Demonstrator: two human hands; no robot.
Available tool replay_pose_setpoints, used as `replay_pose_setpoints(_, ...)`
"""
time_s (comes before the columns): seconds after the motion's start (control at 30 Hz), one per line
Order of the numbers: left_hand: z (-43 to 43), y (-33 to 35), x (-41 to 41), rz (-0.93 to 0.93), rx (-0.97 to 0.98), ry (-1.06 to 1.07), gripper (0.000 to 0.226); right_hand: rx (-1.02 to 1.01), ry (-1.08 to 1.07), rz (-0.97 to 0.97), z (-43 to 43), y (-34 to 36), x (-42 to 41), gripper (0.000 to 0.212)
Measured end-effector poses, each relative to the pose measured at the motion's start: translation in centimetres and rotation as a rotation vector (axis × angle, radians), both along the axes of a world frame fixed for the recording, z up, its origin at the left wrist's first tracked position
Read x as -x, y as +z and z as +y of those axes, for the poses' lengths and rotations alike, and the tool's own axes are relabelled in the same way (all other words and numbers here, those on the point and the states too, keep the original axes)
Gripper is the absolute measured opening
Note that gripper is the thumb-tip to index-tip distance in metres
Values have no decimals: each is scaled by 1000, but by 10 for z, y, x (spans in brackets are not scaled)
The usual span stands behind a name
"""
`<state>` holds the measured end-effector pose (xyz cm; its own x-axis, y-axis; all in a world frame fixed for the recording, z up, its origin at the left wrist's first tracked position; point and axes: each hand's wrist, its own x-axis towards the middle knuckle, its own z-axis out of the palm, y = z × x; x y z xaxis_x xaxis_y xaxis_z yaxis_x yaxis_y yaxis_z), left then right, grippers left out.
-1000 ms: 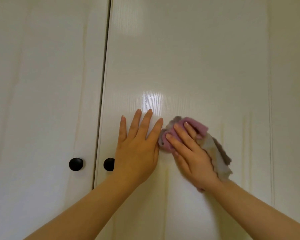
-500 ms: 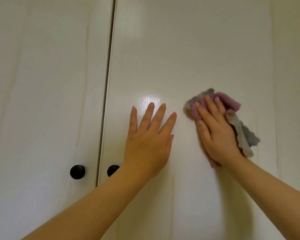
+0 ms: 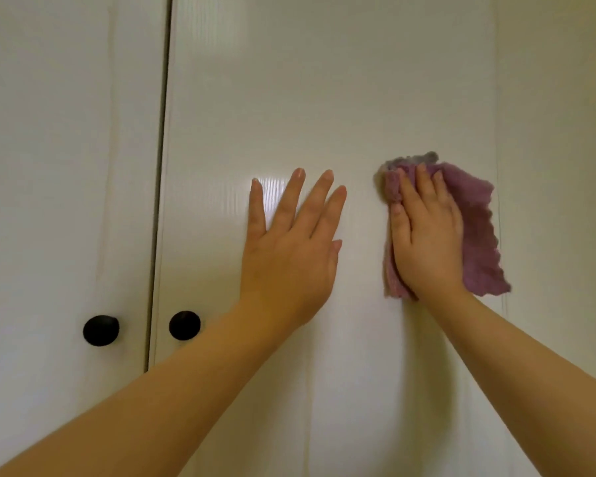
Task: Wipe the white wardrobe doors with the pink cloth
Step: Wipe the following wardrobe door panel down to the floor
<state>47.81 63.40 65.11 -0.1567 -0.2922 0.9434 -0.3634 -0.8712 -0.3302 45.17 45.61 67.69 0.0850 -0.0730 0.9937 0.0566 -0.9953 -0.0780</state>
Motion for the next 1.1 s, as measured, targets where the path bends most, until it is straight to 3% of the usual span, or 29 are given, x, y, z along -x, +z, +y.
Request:
replay_pose_setpoints(0.2, -23, -4, -9, 26, 13, 46, 51, 181, -5, 66, -12, -72, 4, 51)
replay_pose_setpoints(0.3, -24, -3, -11, -9, 11, 80, 50, 194, 18, 103, -29, -24, 10, 56)
replay_pose_setpoints(0.4, -24, -2, -11, -8, 22, 93, 51, 85, -39, -4, -34, 21, 5, 60)
replay_pose_setpoints(0.57, -30, 0, -5, -18, 82, 94, 48, 258, 32, 23, -41, -57, 5, 49)
replay_pose_setpoints(0.67, -34, 4, 3, -24, 112, 119, 45, 390, 97, 71, -66, -41, 11, 46)
replay_pose_setpoints(0.77, -47, 9, 13, -20, 87, 100, 45, 140, 8, 4, -81, 17, 13, 53)
replay_pose_setpoints(0.83, -57, 8, 16, -9, 63, 79, 46, 31, -57, -30, -74, 12, 10, 57)
replay_pose_setpoints(0.97, -71, -2, 18, 21, 4, 70, 47, 221, -16, 53, -74, -67, 12, 51)
replay_pose_setpoints(1.03, -74, -4, 16, 16, -17, 81, 45, 247, 61, 99, -85, -59, 17, 50)
replay_pose_setpoints(1.1, -76, -2, 15, 4, -12, 88, 43, 143, 38, 60, -86, -23, 15, 54)
